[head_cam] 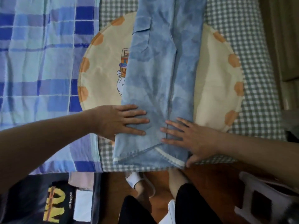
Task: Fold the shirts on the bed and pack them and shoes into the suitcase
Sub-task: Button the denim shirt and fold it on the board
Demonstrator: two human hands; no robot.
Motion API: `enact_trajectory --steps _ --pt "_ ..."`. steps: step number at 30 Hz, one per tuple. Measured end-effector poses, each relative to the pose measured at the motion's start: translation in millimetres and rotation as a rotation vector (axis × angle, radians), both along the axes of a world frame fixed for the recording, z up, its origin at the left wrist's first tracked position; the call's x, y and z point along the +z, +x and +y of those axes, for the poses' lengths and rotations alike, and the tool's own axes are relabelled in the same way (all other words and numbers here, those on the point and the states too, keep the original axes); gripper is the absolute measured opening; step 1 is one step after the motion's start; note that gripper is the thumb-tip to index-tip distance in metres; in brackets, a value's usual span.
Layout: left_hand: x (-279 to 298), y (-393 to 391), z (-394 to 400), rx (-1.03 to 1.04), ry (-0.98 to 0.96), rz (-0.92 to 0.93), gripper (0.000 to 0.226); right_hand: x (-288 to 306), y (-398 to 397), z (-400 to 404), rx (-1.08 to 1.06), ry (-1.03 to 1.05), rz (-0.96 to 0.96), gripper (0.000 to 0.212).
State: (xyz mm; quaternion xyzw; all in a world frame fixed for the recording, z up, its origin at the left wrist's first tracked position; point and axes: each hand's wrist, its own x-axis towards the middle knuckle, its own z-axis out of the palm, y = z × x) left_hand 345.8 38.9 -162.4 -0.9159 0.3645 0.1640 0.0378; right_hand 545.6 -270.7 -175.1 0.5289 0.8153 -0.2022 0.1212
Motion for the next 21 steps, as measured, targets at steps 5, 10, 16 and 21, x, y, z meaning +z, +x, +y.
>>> enact_trajectory --steps 5,10,16,21 --pt "-13 -18 -6 0.106 -0.012 -0.041 0.078 3 1 -11 -0.064 0.001 -0.083 0.116" --pt "3 -45 -28 0.154 -0.113 0.063 0.083 2 -35 -38 -0.206 0.091 0.011 0.088" --pt "53 -62 -69 1.064 -1.113 0.665 0.047 50 -31 -53 -0.969 -0.25 0.89 0.046" --pt "42 -26 -70 2.096 -1.501 0.644 0.042 35 -1 6 -1.7 0.014 0.902 0.025"
